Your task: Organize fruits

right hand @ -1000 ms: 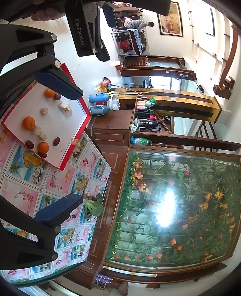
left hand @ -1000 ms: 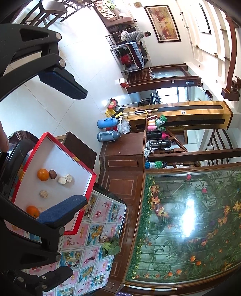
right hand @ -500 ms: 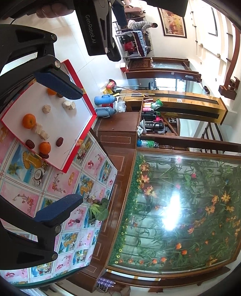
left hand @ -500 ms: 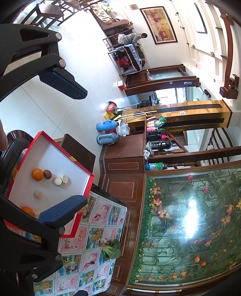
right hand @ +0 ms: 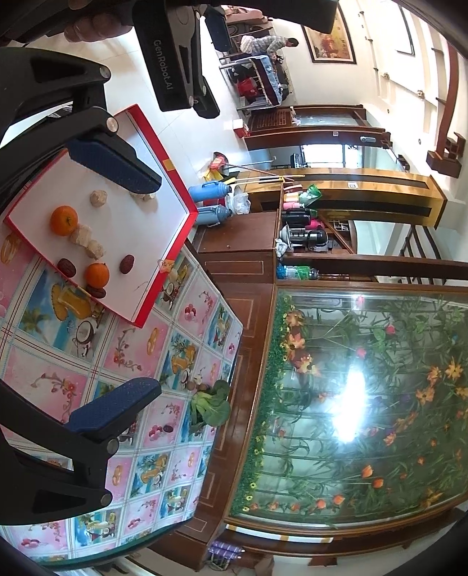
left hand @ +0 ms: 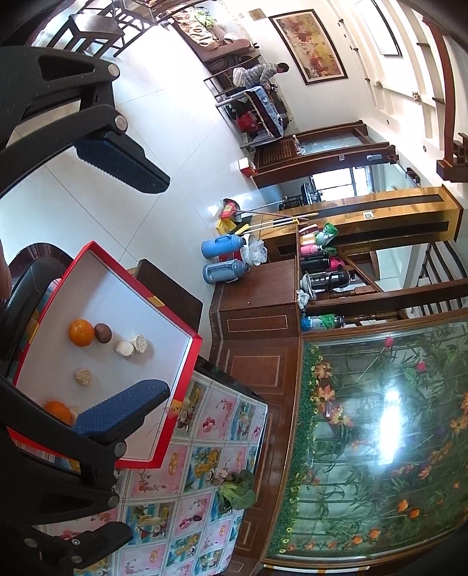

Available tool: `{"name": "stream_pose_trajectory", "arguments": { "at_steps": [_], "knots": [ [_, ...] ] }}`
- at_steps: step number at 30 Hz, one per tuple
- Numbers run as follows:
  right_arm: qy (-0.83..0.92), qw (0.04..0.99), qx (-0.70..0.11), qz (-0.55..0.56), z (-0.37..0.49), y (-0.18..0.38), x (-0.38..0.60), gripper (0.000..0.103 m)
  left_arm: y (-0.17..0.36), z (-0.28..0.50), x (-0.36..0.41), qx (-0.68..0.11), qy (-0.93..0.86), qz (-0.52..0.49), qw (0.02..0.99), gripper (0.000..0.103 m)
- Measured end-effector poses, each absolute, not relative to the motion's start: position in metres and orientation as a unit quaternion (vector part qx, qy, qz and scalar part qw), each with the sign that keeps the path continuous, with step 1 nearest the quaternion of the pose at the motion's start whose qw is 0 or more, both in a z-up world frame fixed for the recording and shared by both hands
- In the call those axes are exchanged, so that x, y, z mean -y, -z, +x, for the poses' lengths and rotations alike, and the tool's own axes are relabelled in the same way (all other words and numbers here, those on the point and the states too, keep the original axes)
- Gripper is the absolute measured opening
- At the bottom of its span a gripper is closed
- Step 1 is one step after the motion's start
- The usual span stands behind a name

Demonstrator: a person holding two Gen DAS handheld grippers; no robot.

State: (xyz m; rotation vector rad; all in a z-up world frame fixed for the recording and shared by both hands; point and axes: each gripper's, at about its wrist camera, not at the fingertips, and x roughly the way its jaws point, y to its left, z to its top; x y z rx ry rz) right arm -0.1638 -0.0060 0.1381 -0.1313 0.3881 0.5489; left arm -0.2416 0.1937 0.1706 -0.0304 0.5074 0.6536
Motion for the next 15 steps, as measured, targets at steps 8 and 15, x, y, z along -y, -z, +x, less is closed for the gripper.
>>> {"name": "stream_pose_trajectory", "arguments": {
  "at_steps": [8, 15],
  "knots": [
    [-0.263, 0.943, -0.199, -0.049, -0.156, -0.137, 0.013, 0.102, -0.169, -0.238, -0.189, -0.250, -0.310, -0.013, 0.917, 0.103],
    [-0.251, 0.946, -0.198, -0.046, -0.152, -0.139, 0.017, 0.102, -0.163, -0.232, -0.188, -0.257, -0.299, -0.015, 0.919, 0.103]
  ]
}}
